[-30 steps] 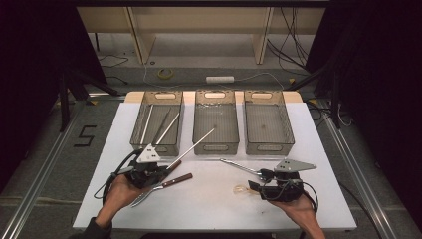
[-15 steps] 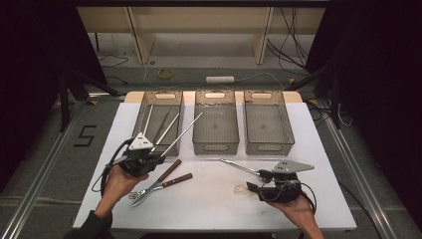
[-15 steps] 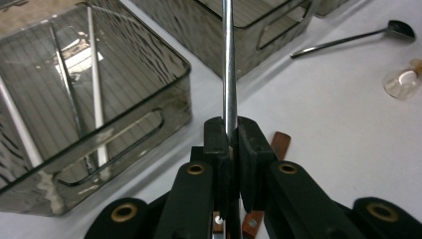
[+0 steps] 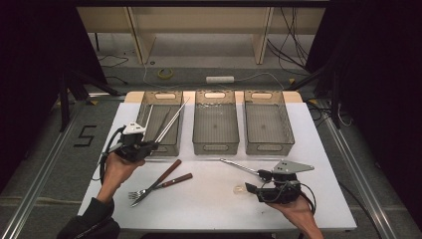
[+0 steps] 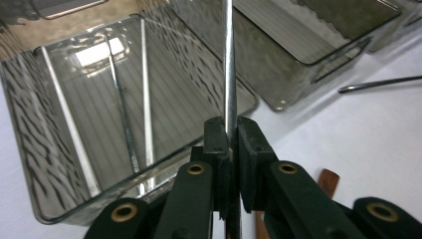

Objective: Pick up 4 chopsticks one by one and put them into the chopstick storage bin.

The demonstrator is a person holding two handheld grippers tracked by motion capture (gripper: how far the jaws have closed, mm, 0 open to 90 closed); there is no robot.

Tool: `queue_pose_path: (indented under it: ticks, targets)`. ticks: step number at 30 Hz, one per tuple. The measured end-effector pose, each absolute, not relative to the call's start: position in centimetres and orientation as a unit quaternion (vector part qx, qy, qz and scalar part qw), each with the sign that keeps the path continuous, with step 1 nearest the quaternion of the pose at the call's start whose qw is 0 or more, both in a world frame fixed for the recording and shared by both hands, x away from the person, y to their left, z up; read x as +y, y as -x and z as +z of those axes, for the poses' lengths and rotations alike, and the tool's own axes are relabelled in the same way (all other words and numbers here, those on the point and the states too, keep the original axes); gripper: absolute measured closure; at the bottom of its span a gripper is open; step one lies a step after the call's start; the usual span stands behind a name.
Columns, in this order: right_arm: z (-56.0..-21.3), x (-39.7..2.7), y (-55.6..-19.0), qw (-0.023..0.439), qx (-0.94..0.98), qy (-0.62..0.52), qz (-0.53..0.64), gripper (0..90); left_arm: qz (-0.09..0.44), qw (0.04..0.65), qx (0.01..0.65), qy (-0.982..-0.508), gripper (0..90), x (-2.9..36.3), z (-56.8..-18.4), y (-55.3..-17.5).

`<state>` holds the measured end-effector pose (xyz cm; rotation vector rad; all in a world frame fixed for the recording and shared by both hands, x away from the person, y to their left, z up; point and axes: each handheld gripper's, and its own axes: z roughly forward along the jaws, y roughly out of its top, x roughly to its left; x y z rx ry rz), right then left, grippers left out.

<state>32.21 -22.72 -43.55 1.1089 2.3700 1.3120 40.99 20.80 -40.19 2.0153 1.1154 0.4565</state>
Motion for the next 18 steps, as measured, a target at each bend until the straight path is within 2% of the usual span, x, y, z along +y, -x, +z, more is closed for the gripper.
queue_pose_path:
  ticks: [18]
  targets:
    - [-43.5,-22.5,-31.9,0.11,0.808,-0.374,0.442,29.9,0.175,0.395,0.496,-0.753,83.6,22.2,-39.9,-44.7]
